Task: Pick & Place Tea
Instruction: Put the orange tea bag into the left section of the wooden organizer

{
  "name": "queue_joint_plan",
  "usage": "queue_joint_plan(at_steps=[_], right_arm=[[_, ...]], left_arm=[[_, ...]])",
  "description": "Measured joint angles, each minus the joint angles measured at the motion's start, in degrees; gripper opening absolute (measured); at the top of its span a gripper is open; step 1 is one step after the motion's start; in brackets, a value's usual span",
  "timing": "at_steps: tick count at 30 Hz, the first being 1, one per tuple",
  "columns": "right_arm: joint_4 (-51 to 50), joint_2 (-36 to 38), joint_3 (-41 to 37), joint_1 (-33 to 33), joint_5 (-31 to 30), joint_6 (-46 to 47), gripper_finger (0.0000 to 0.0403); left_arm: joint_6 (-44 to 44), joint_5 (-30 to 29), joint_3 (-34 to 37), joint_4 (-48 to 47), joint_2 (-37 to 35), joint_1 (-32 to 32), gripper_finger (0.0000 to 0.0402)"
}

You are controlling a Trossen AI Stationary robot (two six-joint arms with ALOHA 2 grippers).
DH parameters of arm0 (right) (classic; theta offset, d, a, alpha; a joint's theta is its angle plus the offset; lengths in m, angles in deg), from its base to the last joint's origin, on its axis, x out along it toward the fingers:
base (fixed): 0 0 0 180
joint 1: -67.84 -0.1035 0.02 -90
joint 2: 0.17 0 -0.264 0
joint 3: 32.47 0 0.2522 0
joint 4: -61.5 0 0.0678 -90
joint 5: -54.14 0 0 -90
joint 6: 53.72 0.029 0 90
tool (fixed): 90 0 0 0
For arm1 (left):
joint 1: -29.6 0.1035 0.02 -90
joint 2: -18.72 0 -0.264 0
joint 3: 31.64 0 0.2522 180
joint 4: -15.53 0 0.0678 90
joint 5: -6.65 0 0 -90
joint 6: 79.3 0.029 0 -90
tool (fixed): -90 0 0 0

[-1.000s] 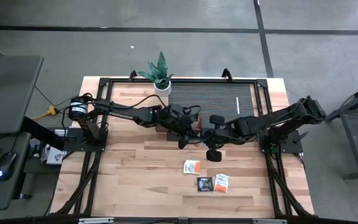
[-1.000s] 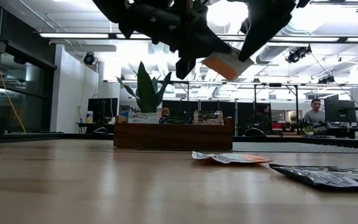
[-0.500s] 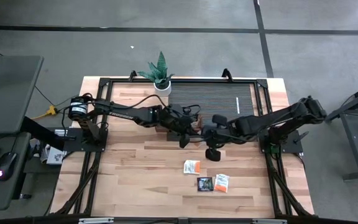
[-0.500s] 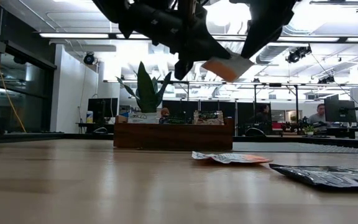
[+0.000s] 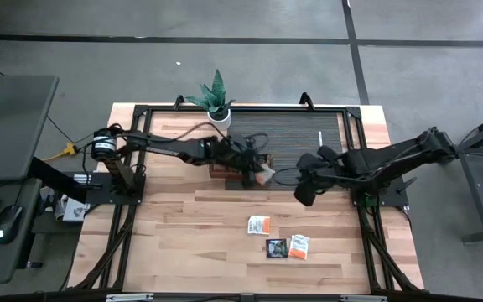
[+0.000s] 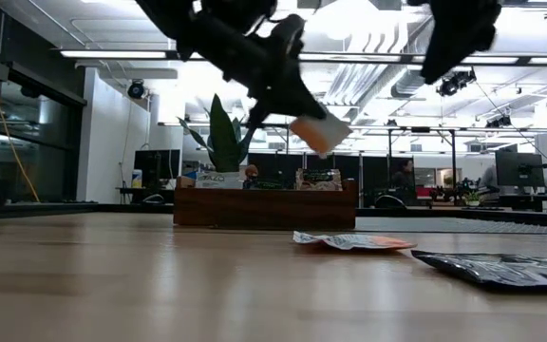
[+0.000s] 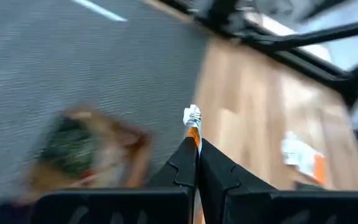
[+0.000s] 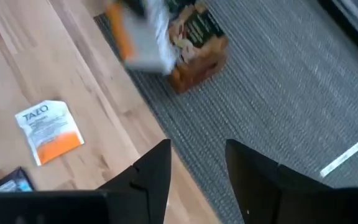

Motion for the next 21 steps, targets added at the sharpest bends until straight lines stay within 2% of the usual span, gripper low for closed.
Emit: queue_joint_plan(at_steps=[5, 10, 16, 21], right_arm=[[2.51, 4.62, -6.45, -1.86, 0.19, 6.58, 0.015], [7.74, 7.21, -12.05, -3.59, 0.2, 10.79, 0.015], [15.16, 7.14, -15.87, -3.84, 1.03, 10.73, 0.015], [18.51, 7.09, -16.79, -3.75, 0.14, 10.41, 0.015]], left_arm=[[1.18, -1.12, 4.19, 0.31, -5.32, 4.44, 0.0], [1.93, -1.15, 11.5, 6.22, -13.06, 7.4, 0.0], [-2.82, -3.98, 26.33, 16.2, -22.1, 8.34, 0.0], [-9.0, -6.07, 38.91, 29.43, -27.15, 8.27, 0.0]])
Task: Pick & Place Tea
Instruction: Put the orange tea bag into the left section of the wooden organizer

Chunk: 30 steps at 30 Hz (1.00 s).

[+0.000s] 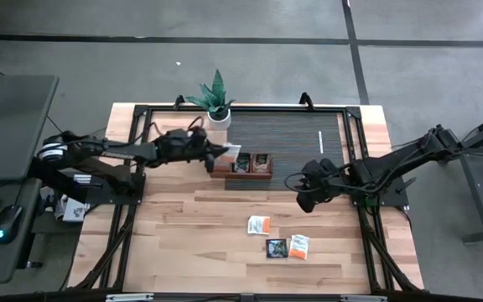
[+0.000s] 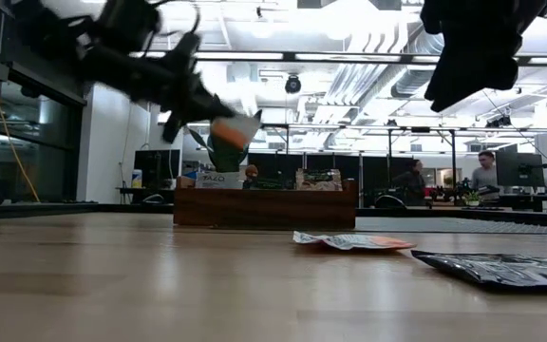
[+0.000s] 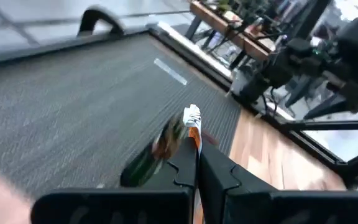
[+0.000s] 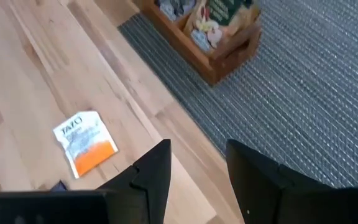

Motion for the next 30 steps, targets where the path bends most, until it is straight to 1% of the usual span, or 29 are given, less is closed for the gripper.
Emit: queue_joint_plan(at_steps=[2, 5, 7, 10, 12, 15, 17, 19, 22, 30], right_arm=[[0.75, 0.0, 0.0, 0.0, -0.53, -0.07, 0.015], [1.99, 0.0, 0.0, 0.02, -0.84, -0.1, 0.015], [3.01, 0.0, 0.0, 0.02, -0.95, -0.3, 0.015], [4.51, 0.0, 0.02, 0.02, -1.38, -0.87, 0.015], [5.53, 0.02, 0.02, 0.15, -1.55, -1.17, 0.015], [6.17, 0.02, 0.02, 0.13, -2.03, -1.18, 0.0149], [6.35, 0.02, 0.02, 0.13, -2.31, -1.17, 0.015], [6.4, 0.02, 0.02, 0.13, -2.37, -1.17, 0.0149], [6.4, 0.02, 0.02, 0.13, -2.35, -1.11, 0.015], [7.46, 0.02, 0.02, 0.13, -2.4, -0.97, 0.015]], left_arm=[[-2.54, -0.18, 4.43, 4.61, -0.45, -0.02, 0.0], [-5.65, -1.89, 9.27, 10.82, -0.54, -0.04, 0.0], [-6.84, -3.81, 11.88, 12.62, -0.26, -0.04, 0.0], [-6.87, -5.53, 13.8, 15.83, 0.62, 0.0, 0.0], [-6.81, -5.54, 14.18, 16.3, 0.91, -0.01, 0.0], [-6.25, -3.66, 14.0, 16.5, 1.04, -0.02, 0.0], [-5.37, -3.08, 13.4, 16.63, 2.48, -0.02, 0.0], [-5.32, -3.35, 13.43, 16.18, 3.29, -0.02, 0.0], [-5.38, -5.28, 13.39, 16.63, 4.93, -0.02, 0.0001], [-6.17, -5.05, 13.39, 16.41, 8.38, -0.02, 0.0016]])
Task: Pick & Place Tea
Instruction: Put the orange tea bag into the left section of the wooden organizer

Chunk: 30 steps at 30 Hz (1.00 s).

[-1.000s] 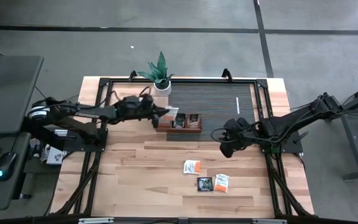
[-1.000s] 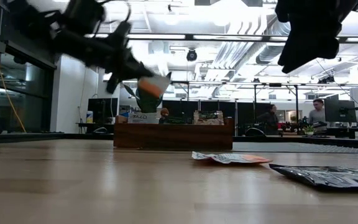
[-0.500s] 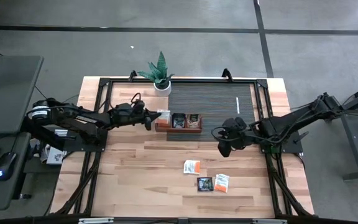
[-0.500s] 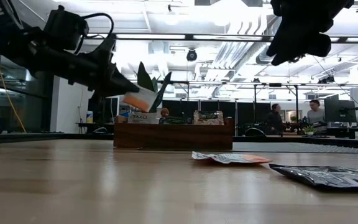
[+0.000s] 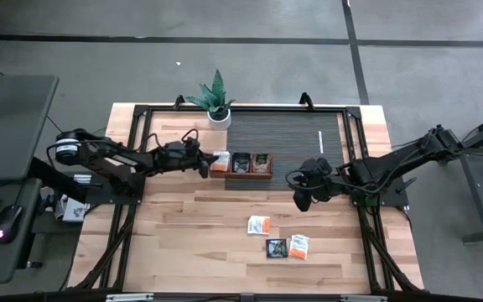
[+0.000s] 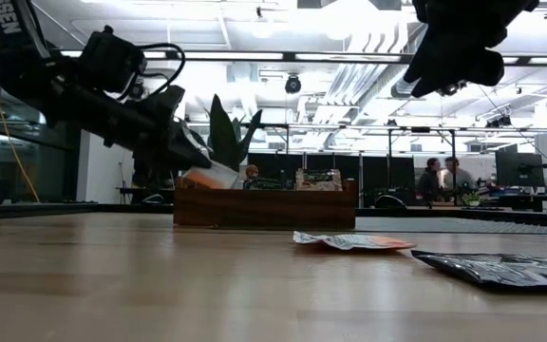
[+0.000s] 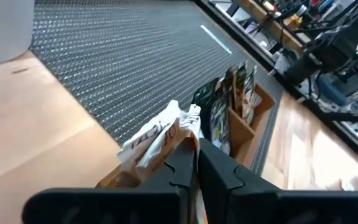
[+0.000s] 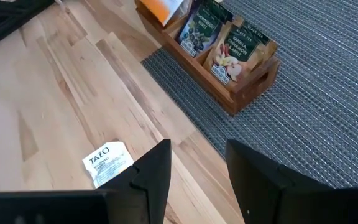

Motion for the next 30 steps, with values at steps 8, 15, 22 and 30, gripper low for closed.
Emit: queue_joint_plan(at_steps=[8, 15, 22, 30], right_arm=[[0.37, 0.0, 0.02, 0.0, -0.2, -0.1, 0.0149], [0.25, 0.0, 0.02, 0.0, -0.38, -0.17, 0.0149], [-0.62, -0.01, 0.02, 0.0, 1.59, -0.17, 0.0149], [-1.49, -0.02, 0.02, 0.0, 2.03, -0.55, 0.0149]], left_arm=[[2.2, 0.94, -1.19, -0.57, 0.48, 0.0, 0.0071], [4.02, 1.31, -4.1, -0.63, 0.48, 0.0, 0.0127], [6.94, 1.21, -6.72, -2.53, 0.35, 0.0, 0.0136], [4.73, 1.23, -7.15, -10.66, 0.35, 0.0, 0.0136]])
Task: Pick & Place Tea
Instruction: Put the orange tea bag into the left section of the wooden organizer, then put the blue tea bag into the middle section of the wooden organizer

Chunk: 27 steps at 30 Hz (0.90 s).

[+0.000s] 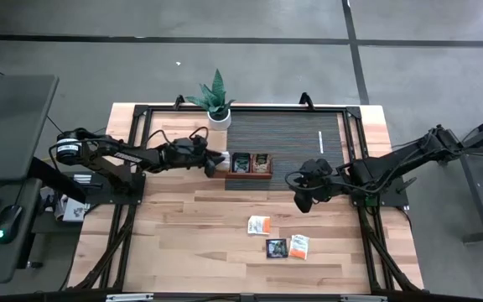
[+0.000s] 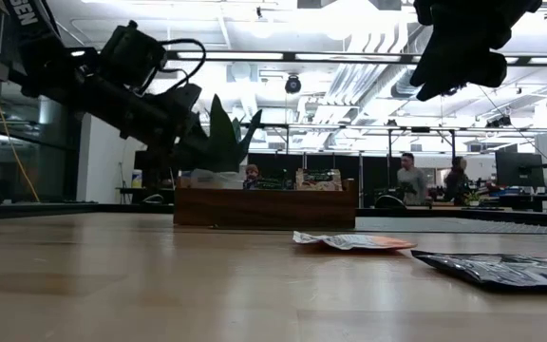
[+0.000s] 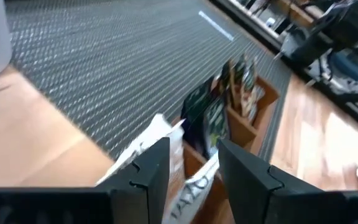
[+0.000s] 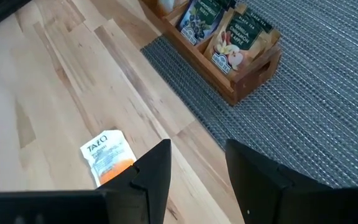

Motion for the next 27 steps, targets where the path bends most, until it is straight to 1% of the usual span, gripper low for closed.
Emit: queue_joint_plan(at_steps=[7, 10, 12, 15, 17, 23, 27], right_arm=[[-0.01, 0.0, 0.0, 0.0, -0.01, -2.2, 0.0149], [-0.01, 0.0, 0.0, 0.0, -0.08, -2.66, 0.0149], [-0.02, 0.0, 0.0, 0.0, 0.02, -2.86, 0.0149], [-0.05, 0.0, 0.0, 0.0, 1.4, -3.39, 0.0149], [0.53, 0.0, -0.38, 0.0, 3.42, -4.22, 0.0149], [0.91, 0.0, -3.39, -0.07, 11.87, -3.05, 0.0149], [6.19, -0.01, -6.9, -0.06, 17.54, -2.88, 0.0149]], left_arm=[[0.15, -0.29, 0.0, -2.32, 0.0, 0.0, 0.0136], [0.25, -3.05, 0.0, -2.28, 0.0, -0.02, 0.0136], [0.25, -4.9, 0.01, -1.23, 0.0, 0.0, 0.0136], [0.26, -5.01, -0.03, 1.83, -1.5, 0.02, 0.0136], [0.39, -3.46, -0.91, 2.47, -2.24, 0.0, 0.0136], [0.3, 4.05, -4.21, -0.53, -3.04, -0.02, 0.0136], [-3.25, 9.96, -6.87, -2.38, -3.02, -0.21, 0.0136]])
